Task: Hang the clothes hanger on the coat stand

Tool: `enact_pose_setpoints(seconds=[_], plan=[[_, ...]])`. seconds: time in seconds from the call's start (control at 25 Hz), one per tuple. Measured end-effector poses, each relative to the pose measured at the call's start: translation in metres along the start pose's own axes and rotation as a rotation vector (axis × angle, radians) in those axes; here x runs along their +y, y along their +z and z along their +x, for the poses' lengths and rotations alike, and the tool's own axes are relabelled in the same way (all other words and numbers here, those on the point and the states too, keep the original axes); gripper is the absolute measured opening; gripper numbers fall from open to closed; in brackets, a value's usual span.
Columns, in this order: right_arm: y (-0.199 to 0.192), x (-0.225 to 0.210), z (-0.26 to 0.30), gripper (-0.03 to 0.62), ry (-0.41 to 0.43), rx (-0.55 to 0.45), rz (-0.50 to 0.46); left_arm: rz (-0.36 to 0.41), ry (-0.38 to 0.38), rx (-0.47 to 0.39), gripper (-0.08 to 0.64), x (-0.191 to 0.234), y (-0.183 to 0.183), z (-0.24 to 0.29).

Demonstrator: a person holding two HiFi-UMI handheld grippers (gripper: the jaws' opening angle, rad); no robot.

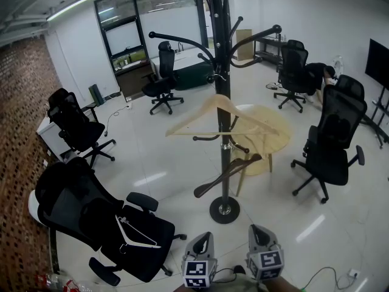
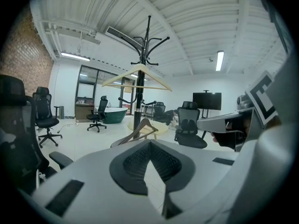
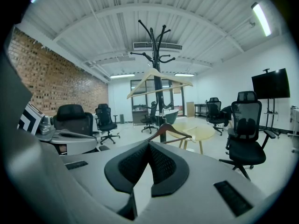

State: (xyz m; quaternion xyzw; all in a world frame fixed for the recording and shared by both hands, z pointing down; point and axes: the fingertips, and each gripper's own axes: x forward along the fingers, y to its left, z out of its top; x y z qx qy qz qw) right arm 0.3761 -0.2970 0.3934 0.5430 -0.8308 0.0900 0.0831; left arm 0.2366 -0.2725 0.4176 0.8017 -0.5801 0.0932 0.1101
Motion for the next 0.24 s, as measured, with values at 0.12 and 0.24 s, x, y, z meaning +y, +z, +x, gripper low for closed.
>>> enact_pose_setpoints(seconds=[0.12, 0.24], plan=[[-0.0002, -0.0012, 0.0021, 0.000, 0.007, -0.017, 0.006, -0.001, -0.004, -0.001, 0.014, -0.0006, 0.0014, 0.0013], [0.0012, -0.0024, 0.0039, 0.000, 0.011, -0.032, 0.009, -0.001, -0.008, -0.004, 0.014, -0.0016, 0.0025, 0.0030]])
